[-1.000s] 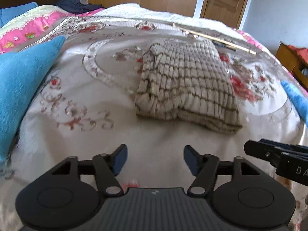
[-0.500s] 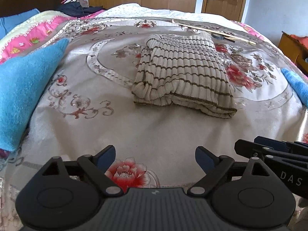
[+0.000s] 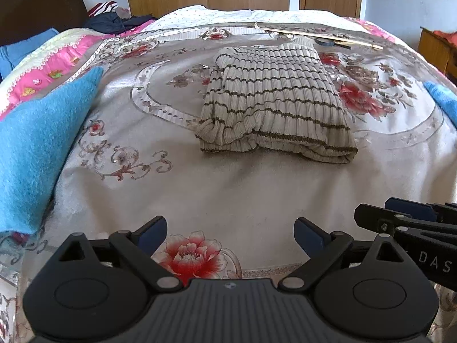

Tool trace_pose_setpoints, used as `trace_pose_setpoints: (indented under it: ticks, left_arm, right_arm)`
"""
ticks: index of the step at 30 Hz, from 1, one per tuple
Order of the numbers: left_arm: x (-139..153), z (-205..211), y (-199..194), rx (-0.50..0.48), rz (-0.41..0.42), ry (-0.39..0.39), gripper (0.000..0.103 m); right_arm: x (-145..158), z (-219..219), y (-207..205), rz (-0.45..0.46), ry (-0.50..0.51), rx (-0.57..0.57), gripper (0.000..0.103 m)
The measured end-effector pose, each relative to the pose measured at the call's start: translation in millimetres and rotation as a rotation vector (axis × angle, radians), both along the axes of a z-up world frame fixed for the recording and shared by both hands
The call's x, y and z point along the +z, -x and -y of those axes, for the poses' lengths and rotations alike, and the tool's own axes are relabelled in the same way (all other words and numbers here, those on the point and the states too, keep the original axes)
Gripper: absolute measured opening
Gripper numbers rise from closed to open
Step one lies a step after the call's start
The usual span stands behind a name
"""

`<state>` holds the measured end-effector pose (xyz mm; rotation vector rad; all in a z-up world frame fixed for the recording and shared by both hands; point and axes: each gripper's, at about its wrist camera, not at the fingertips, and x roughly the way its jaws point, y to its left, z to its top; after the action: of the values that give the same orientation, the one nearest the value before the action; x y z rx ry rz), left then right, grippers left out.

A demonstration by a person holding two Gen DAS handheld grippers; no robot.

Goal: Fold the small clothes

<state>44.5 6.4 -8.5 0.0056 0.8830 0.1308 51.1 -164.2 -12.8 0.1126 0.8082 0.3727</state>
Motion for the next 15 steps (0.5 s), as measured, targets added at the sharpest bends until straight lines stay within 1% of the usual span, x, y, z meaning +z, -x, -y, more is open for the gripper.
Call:
trace_pose_setpoints:
  ticks: [15]
  left_arm:
    - [-2.8, 1.9, 0.4, -0.006, -0.019, 0.002, 0.103]
  right_arm:
    - [-3.8, 3.5, 0.6, -0.010, -0.015, -0.008, 0.040]
